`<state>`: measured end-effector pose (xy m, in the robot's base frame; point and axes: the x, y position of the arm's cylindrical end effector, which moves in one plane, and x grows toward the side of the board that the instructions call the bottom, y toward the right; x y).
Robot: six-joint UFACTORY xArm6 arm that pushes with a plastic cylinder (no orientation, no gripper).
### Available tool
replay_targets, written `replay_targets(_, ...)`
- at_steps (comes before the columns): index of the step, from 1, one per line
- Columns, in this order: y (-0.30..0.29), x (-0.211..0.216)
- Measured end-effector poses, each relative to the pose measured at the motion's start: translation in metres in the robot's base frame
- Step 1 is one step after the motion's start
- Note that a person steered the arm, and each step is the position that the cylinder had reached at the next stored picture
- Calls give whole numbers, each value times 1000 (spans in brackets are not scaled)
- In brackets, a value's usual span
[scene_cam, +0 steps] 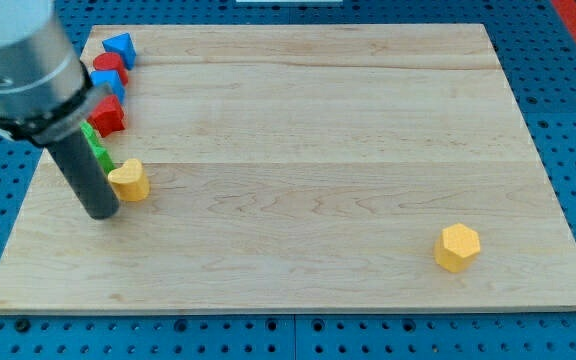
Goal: Push yellow heart towards bottom center
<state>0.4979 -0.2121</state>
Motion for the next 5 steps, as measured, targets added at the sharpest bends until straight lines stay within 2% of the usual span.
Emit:
replay_targets(1, -13, -28)
replay_targets(2, -5, -36)
replay_targets(5, 57, -27)
